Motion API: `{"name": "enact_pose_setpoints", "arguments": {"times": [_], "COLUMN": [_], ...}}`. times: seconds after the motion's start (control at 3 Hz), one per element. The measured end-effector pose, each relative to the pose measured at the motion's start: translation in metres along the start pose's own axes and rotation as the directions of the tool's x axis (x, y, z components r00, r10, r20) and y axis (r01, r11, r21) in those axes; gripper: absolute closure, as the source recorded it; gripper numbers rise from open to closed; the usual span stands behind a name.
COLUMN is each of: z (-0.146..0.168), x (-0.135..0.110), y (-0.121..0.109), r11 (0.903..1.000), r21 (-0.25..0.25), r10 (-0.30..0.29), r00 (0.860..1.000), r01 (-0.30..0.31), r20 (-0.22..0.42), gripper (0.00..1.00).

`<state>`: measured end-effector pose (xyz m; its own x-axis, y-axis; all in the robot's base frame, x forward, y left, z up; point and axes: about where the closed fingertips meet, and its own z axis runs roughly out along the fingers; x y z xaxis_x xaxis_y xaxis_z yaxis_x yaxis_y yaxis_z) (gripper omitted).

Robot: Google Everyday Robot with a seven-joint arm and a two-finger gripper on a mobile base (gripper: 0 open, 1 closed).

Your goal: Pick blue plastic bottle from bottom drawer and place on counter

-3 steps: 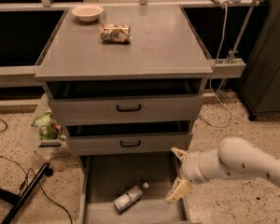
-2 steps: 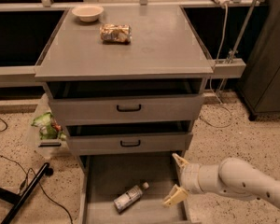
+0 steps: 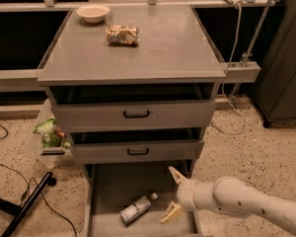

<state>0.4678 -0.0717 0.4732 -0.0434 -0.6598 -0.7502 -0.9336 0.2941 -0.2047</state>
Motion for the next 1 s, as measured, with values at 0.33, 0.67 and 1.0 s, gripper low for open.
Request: {"name": "enact_pose_setpoints", "arguments": {"times": [0.33,0.67,1.0], "z": [-0.003,0.024,0.076], "x": [-0.006,0.005,0.015], "y": [-0.004,0.013,0.033], "r11": [0.9998,0.9986,0.9962], "r21": [0.005,-0.036,-0.064], "r10": [-0.019,-0.039,-0.057], "r00": [1.000,0.999,0.998], "r01": [0.019,0.039,0.059], "r20": [-0.006,0.003,0.031], "gripper": [0.00,0.00,0.00]}}
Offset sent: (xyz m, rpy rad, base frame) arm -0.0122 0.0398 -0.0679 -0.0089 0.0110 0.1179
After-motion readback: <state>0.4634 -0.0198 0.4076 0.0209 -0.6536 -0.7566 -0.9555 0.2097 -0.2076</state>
